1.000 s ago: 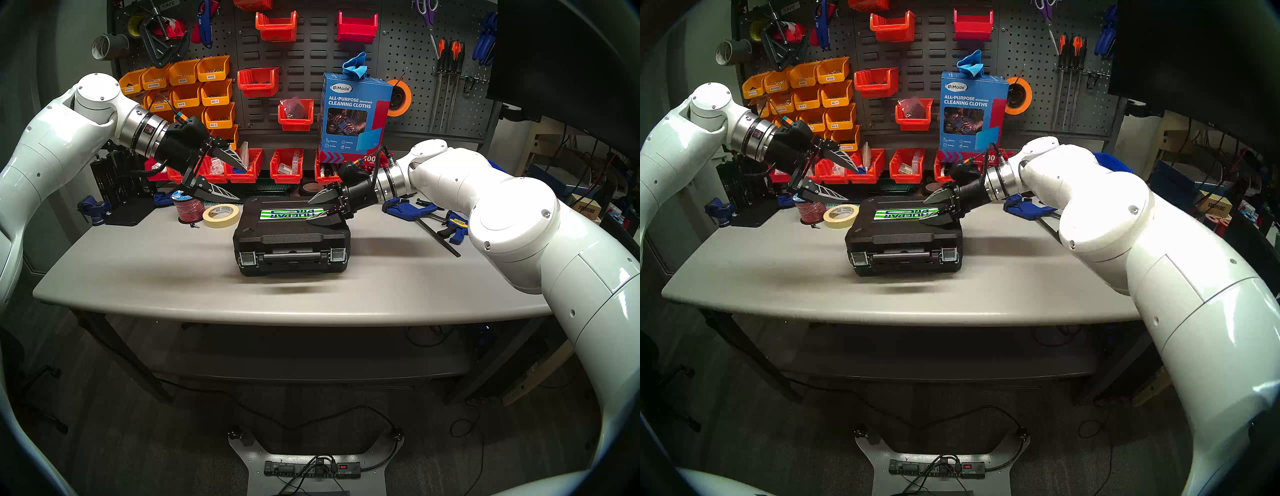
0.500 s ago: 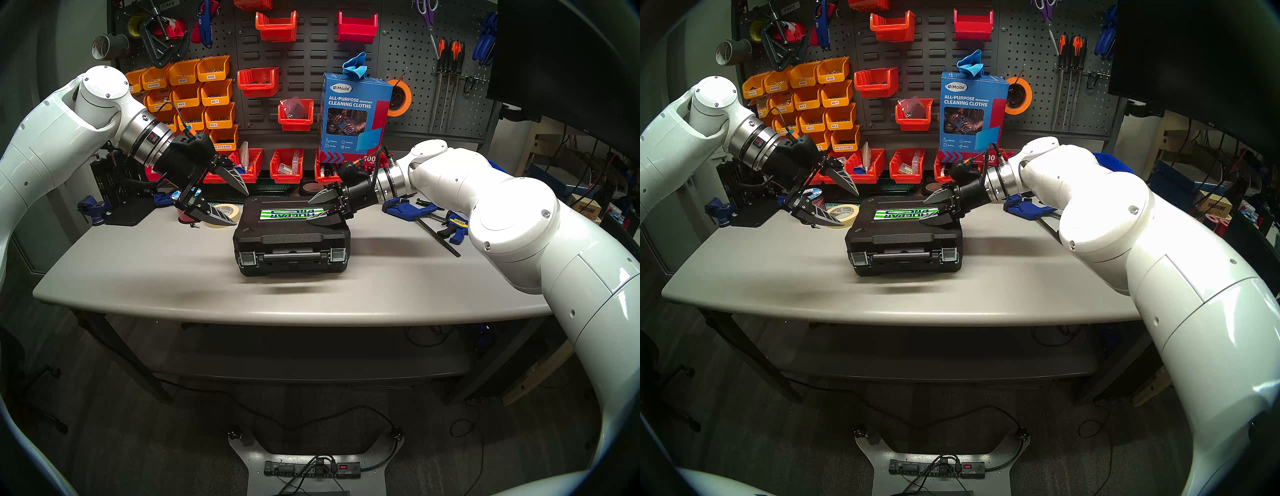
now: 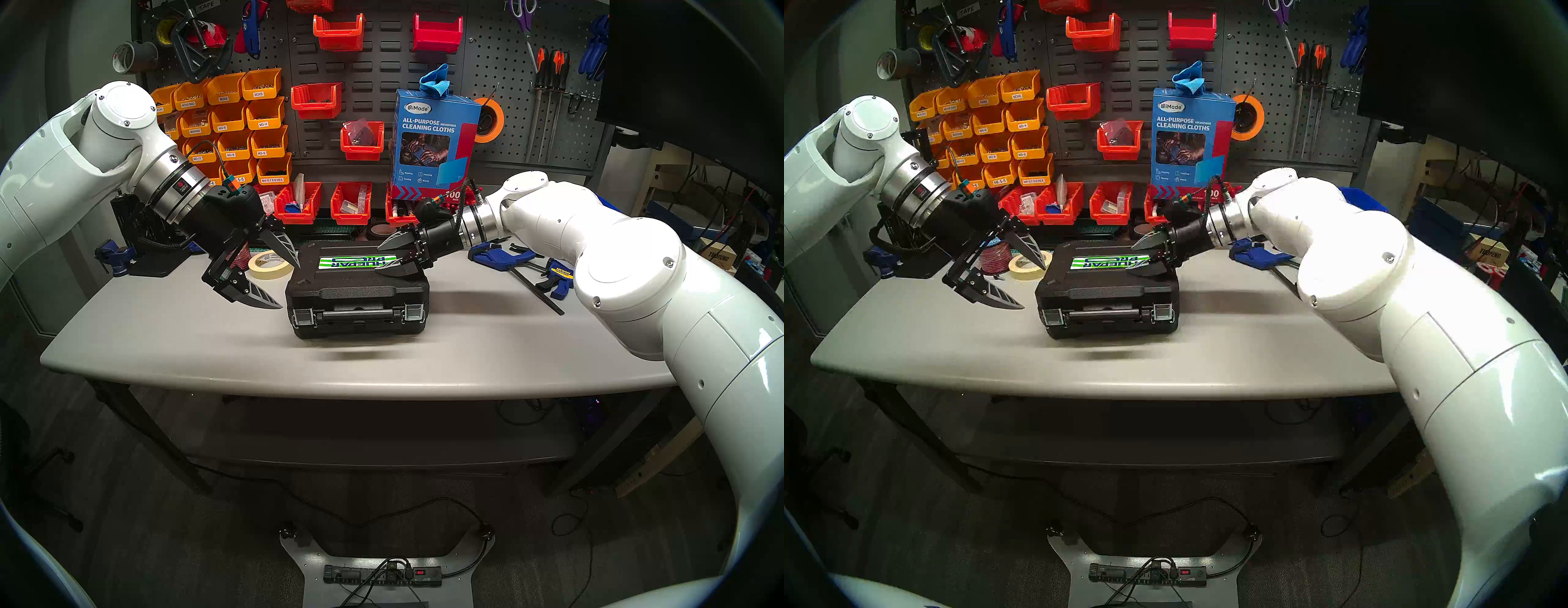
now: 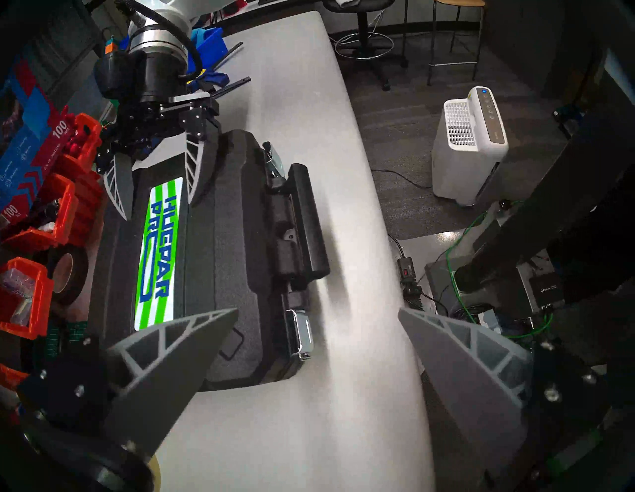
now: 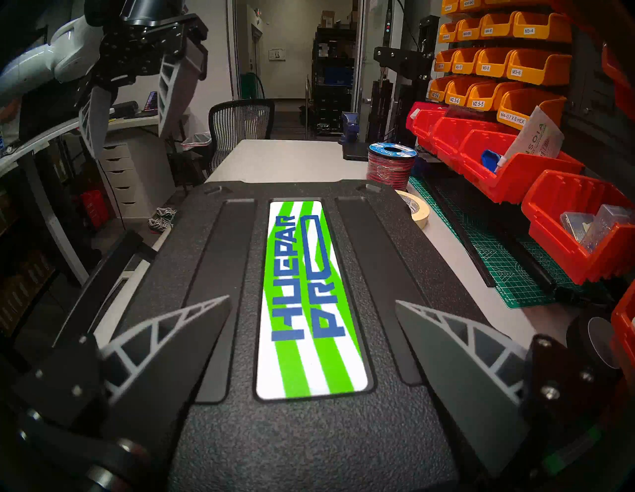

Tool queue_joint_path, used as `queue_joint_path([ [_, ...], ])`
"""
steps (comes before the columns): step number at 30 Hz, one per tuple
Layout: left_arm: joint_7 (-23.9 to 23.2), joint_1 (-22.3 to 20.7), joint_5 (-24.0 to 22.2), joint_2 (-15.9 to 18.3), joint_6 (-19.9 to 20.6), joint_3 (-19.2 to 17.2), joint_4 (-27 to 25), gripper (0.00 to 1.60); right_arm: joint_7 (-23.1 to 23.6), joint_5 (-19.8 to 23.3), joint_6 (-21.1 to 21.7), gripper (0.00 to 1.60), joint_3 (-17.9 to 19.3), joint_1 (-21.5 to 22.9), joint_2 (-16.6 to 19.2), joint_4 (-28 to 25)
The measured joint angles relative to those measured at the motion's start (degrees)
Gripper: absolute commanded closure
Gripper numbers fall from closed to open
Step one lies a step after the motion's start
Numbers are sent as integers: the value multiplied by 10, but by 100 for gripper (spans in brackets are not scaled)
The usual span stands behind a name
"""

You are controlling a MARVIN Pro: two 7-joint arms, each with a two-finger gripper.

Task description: Open the tool box

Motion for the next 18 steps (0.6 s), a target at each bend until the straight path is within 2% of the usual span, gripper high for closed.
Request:
queue_joint_path([
  [8, 0, -8, 41, 19, 25, 21, -45, 0, 0, 1, 0, 0, -1, 0, 0, 0],
  [18, 11, -12, 63, 24, 51, 30, -81, 0, 0, 3, 0, 0, -3, 0, 0, 0],
])
